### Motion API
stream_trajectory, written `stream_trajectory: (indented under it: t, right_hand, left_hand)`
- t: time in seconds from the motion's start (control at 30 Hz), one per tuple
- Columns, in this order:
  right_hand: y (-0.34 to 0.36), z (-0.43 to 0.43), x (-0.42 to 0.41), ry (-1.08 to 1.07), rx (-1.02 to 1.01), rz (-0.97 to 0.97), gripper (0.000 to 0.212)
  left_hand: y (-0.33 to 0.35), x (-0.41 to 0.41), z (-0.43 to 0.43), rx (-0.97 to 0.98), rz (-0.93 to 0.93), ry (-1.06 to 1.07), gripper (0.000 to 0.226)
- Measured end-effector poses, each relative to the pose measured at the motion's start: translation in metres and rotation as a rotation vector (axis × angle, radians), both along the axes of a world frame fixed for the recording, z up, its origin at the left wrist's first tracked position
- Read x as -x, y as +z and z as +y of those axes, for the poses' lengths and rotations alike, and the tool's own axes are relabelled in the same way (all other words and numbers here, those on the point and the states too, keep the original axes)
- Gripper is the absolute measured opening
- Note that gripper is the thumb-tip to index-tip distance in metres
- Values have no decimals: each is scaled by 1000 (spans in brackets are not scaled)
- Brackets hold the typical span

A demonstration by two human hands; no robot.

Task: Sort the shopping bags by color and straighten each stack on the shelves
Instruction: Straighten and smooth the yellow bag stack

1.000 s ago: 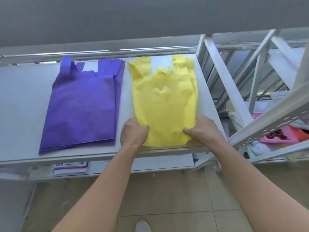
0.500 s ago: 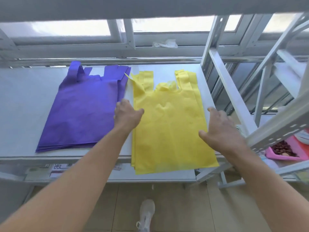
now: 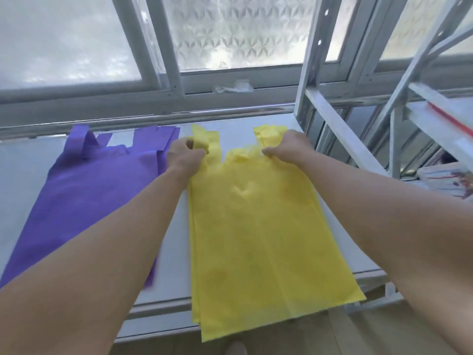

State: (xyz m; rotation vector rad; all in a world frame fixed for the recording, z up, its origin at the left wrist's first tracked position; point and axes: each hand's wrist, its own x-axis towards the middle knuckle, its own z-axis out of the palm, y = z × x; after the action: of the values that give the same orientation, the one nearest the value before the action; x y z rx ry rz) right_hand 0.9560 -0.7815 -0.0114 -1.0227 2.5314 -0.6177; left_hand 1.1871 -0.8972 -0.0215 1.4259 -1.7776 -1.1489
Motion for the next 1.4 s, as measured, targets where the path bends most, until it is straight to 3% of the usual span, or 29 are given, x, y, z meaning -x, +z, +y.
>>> stream_trajectory:
  t: [0.07, 0.2, 0.33, 0.4, 0.5, 0.6, 0.77, 0.97, 1.13, 1.4]
  right_hand:
    - [0, 0, 2, 4, 29, -38, 54]
    - [-2, 3, 19, -12, 172, -178, 53]
    - [-3, 5, 31, -19, 288, -300, 30]
    - [-6, 6, 35, -38, 311, -358, 33]
    - [-13, 7, 37, -74, 293, -347, 46]
    - [-16, 7, 37, -85, 233, -249, 42]
    - [-14, 10, 38, -127, 197, -198, 61]
    - [-13, 12, 39, -152, 235, -331, 36]
    - [-8, 12, 32, -134, 205, -321, 39]
    - [-13, 12, 25, -144, 145, -237, 54]
  left_hand:
    - [-3, -3, 1, -95, 172, -52, 20]
    - [-6, -7, -1, -122, 259, -115, 30]
    - [-3, -4, -3, -136, 319, -74, 25]
    - [-3, -3, -3, -133, 324, -58, 21]
    - [-9, -2, -4, -139, 307, -36, 20]
    - [-9, -1, -3, -127, 280, -13, 20]
    - [-5, 5, -3, -99, 218, -5, 17]
    - [-8, 2, -10, -76, 157, 36, 19]
    - [-37, -2, -48, -98, 12, 30, 50]
    - [-20, 1, -35, -91, 20, 52, 24]
